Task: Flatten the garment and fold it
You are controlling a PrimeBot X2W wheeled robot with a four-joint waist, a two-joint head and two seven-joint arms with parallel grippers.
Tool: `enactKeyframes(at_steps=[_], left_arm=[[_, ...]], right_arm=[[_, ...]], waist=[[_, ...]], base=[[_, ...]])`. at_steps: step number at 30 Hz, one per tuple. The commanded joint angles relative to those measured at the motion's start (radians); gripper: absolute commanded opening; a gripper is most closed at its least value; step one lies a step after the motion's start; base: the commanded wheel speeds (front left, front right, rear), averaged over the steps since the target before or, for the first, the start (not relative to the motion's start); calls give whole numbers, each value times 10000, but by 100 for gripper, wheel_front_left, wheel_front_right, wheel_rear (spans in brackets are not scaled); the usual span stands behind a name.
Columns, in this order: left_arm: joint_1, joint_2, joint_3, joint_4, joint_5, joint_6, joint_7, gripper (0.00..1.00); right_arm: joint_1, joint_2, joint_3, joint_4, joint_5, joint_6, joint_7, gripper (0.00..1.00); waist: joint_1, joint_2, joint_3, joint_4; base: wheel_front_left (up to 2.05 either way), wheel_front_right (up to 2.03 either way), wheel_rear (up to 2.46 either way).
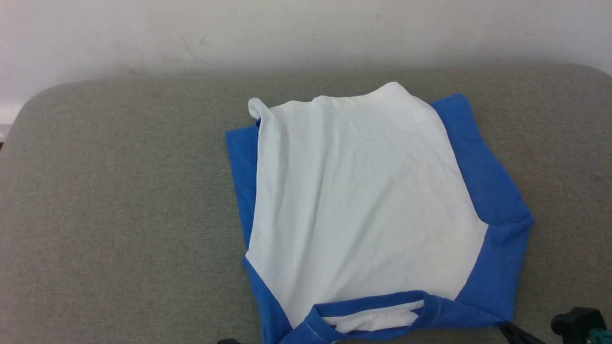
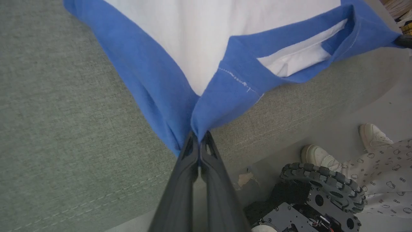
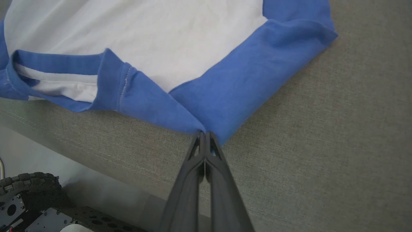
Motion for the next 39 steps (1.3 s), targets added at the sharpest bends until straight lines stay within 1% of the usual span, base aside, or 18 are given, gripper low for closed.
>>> enactKeyframes(at_steps=[1,5,10,14,18,20,22,24,26,28,29,30,31,32,33,34,37,39], left_arm=[[58,70,37,138,83,-15,-164,0],[-165,-43,187,434,273,-25,-692,0],[-491,-391,35,1193,202,-477,-844,0],[-725,-707,-57,1980,96,-826,-978,0],[-884,-1003,-70,2570,-26,-1025,-1123,0],[-956,-1110,-33,2769,-43,-1051,-1259,0],[-1039,-1192,18,2932,-17,-1029,-1423,0],[-1134,-1270,37,3069,16,-1031,-1542,0],[-1218,-1350,61,3214,28,-1048,-1665,0],[-1291,-1459,69,3335,35,-1056,-1774,0],[-1317,-1522,85,3381,25,-1059,-1845,14],[-1335,-1584,102,3429,8,-1064,-1915,36],[-1352,-1632,106,3489,0,-1070,-1965,47],[-1361,-1679,118,3546,-16,-1077,-2023,53],[-1351,-1726,145,3598,-47,-1077,-2098,80],[-1324,-1752,152,3646,-66,-1082,-2157,100],[-1159,-1813,359,3537,-218,-982,-2487,100],[-979,-1742,456,3258,-300,-921,-2614,100]], right_arm=[[74,140,-58,39,-137,-21,3,0],[-96,358,-137,285,-305,-21,-218,0],[-511,757,59,825,-449,-21,-380,0],[-913,948,360,1454,-482,-21,-499,0],[-1233,1088,527,2117,-465,-21,-624,0],[-1338,1132,554,2400,-418,-21,-736,0],[-1439,1140,570,2611,-369,-21,-862,9],[-1531,1137,566,2780,-303,-21,-965,13],[-1621,1121,578,2933,-246,-21,-1076,35],[-1698,1100,611,3115,-195,-21,-1160,46],[-1737,1093,639,3204,-174,-21,-1202,62],[-1779,1090,675,3288,-147,-21,-1238,91],[-1822,1088,711,3367,-118,-21,-1270,100],[-1864,1082,747,3439,-87,-21,-1297,100],[-1891,1079,784,3499,-58,-21,-1322,100],[-1896,1075,818,3536,-25,-21,-1335,100],[-1826,1058,851,3378,222,-21,-1322,100],[-1684,990,802,3060,407,-21,-1220,100]], waist=[[1,1,-73,33],[1,1,-166,57],[1,1,-254,38],[1,1,-244,-26],[1,1,-189,-51],[1,1,-146,-32],[1,1,-77,-6],[1,1,-2,22],[1,1,54,45],[1,1,90,78],[1,1,101,92],[1,1,106,100],[1,1,107,102],[1,1,104,105],[1,1,79,109],[1,1,39,114],[1,1,-62,150],[1,1,-138,187]], base=[[0,0,0],[0,0,0],[0,0,0],[0,0,0],[0,0,0],[0,0,0],[0,0,0],[0,0,0],[0,0,0],[0,0,0],[0,0,0],[0,0,0],[0,0,0],[0,0,0],[0,0,0],[0,0,0],[0,0,0],[0,0,0]])
